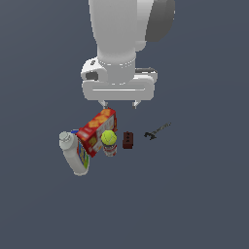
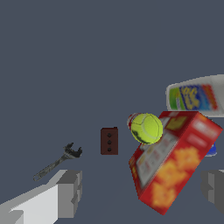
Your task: Pick up a designated object from a clutter of objects.
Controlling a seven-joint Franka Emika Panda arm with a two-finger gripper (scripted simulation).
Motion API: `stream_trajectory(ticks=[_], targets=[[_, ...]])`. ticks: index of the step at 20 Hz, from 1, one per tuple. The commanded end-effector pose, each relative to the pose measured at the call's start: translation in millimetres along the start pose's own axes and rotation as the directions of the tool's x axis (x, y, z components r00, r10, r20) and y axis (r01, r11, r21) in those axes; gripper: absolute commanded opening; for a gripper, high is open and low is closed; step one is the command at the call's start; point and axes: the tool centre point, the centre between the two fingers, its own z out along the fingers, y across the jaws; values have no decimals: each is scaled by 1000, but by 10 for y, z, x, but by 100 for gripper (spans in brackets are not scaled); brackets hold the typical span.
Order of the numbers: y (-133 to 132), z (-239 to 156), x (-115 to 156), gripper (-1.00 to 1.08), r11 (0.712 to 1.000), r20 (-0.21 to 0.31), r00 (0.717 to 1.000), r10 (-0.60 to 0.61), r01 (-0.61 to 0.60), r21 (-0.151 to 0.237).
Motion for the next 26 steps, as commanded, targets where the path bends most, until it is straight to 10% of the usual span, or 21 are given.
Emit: stream_trajectory(ticks=[1, 26], targets=[[0, 0, 0, 100, 1000, 0, 1000, 0, 0, 0], [326, 263, 112, 100, 998, -25, 997, -68, 68, -7]])
